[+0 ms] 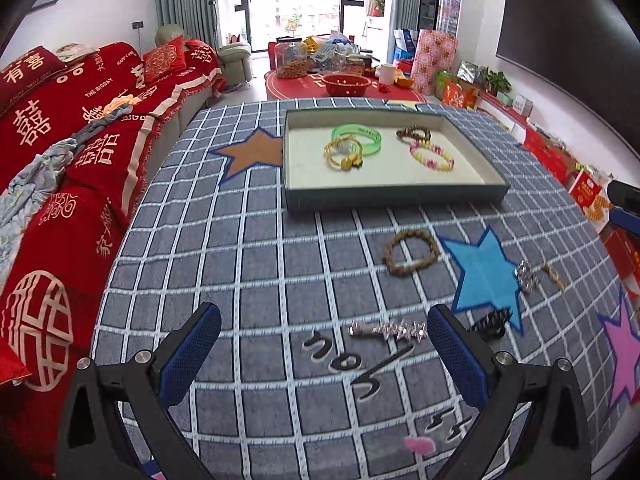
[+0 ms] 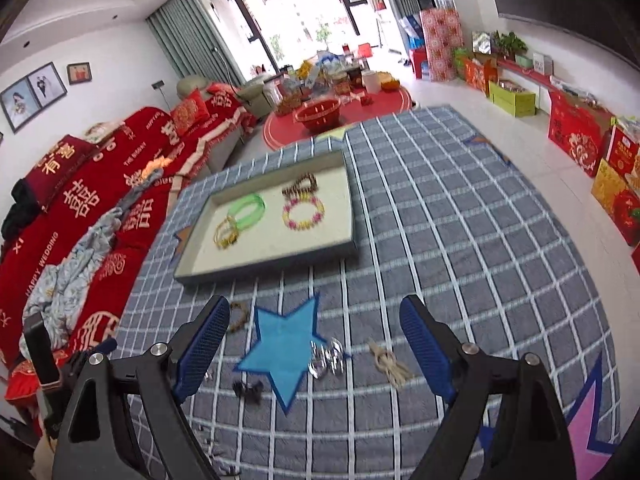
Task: Organize jewelry
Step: 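Grasp the rhinestone hair clip with the left tool while the right tool grasps the beige clip, then carry both clips into the tray and open both tools to release them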
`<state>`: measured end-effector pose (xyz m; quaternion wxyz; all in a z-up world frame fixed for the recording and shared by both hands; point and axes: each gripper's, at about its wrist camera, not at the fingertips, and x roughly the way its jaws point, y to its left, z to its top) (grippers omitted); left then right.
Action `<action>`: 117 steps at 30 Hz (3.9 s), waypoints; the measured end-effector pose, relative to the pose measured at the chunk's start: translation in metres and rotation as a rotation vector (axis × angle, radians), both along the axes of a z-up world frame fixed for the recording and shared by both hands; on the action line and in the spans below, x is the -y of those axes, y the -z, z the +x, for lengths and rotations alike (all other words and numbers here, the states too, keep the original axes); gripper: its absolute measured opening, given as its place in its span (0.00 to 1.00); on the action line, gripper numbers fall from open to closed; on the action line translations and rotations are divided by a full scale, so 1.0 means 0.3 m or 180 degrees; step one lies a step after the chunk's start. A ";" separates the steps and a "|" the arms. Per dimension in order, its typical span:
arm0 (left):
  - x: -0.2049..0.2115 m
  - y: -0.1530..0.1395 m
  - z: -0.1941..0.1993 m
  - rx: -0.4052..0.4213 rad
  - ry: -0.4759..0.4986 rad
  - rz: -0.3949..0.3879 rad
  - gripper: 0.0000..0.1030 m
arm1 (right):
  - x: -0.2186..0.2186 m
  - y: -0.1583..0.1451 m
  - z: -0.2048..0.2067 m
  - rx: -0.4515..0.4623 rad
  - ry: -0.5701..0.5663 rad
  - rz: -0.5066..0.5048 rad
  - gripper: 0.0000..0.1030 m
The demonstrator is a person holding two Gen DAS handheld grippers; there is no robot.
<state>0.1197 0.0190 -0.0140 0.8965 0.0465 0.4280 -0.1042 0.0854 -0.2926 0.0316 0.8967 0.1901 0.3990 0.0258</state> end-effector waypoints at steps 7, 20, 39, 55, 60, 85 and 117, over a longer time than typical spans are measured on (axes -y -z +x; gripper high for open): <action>0.030 0.074 -0.030 -0.0232 -0.0066 -0.0023 1.00 | 0.018 0.165 -0.074 -0.0481 0.0155 -0.0178 0.86; 0.068 0.133 0.042 -0.0695 -0.0701 -0.0317 1.00 | 0.036 0.300 -0.061 -0.0749 0.0026 -0.0743 0.86; 0.154 0.169 0.079 -0.0732 -0.0974 -0.0054 0.54 | -0.027 0.329 0.088 -0.0681 -0.0593 -0.1139 0.57; 0.062 0.149 0.015 -0.0573 -0.0206 -0.0424 0.21 | 0.001 0.288 0.017 -0.0631 -0.0260 -0.0689 0.20; 0.046 0.121 0.002 -0.0509 -0.0128 -0.0425 0.21 | 0.003 0.248 -0.004 -0.0562 -0.0245 -0.0593 0.20; 0.068 -0.145 0.274 0.0060 0.0194 -0.0457 0.21 | -0.079 -0.020 0.338 -0.0195 -0.0455 -0.0272 0.20; 0.248 0.115 0.667 -0.0137 0.0156 0.0252 0.21 | -0.137 0.302 0.785 -0.0657 -0.0335 -0.0328 0.21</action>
